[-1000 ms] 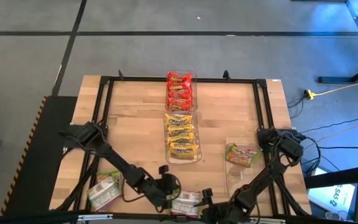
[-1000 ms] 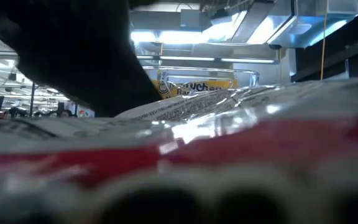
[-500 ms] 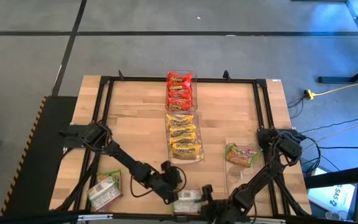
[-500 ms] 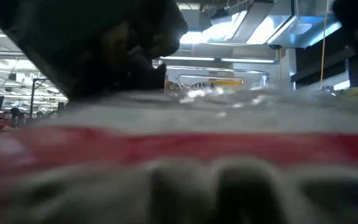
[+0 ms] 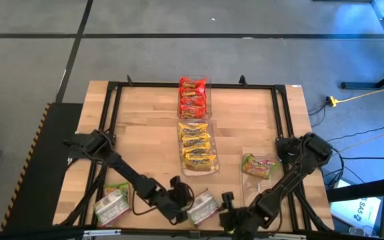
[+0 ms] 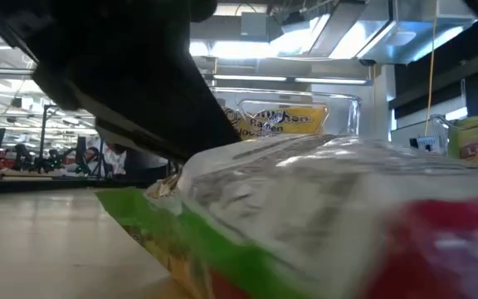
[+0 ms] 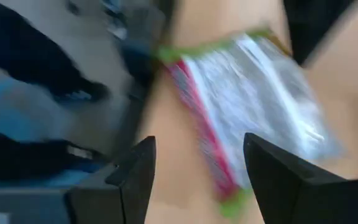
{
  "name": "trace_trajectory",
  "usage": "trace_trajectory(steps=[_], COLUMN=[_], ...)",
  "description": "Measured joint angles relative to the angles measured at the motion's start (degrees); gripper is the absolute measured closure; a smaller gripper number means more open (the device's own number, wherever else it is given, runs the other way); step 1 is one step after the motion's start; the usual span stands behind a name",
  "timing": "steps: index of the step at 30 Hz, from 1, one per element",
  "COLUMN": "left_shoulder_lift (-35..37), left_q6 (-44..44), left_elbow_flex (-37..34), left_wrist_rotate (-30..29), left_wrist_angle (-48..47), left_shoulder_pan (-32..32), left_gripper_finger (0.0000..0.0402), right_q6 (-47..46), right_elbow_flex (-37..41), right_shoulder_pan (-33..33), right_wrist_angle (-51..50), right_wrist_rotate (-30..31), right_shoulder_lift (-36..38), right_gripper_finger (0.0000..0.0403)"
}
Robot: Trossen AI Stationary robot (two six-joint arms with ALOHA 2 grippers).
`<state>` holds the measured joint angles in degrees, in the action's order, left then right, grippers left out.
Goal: Sort Maruchan noodles
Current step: Put the green noodle pack into the bottom transparent bin
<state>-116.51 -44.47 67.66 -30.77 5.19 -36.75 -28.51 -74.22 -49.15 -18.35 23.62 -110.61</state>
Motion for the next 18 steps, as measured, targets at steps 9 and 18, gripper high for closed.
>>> trace_trajectory(steps=[9, 18], left_shoulder_lift=[-0.2, -0.2], left_q6=[-1.7, -1.6], left_elbow_flex=[0.0, 0.0], left_wrist_rotate=[0.2, 0.3], left_wrist_angle=[3.5, 0.7], left_shoulder_pan=[-1.5, -1.2], left_gripper_finger=[0.0395, 0.0395], right_q6=[6.0, 11.6], right_elbow_flex=[0.0, 0.0], right_shoulder_pan=[0.4, 0.1], right_wrist_angle=[14.7, 12.1], right_wrist_rotate=[-2.0, 5.1], right_shoulder_lift=[-6.2, -7.1], right_gripper_finger=[0.0186, 0.0155])
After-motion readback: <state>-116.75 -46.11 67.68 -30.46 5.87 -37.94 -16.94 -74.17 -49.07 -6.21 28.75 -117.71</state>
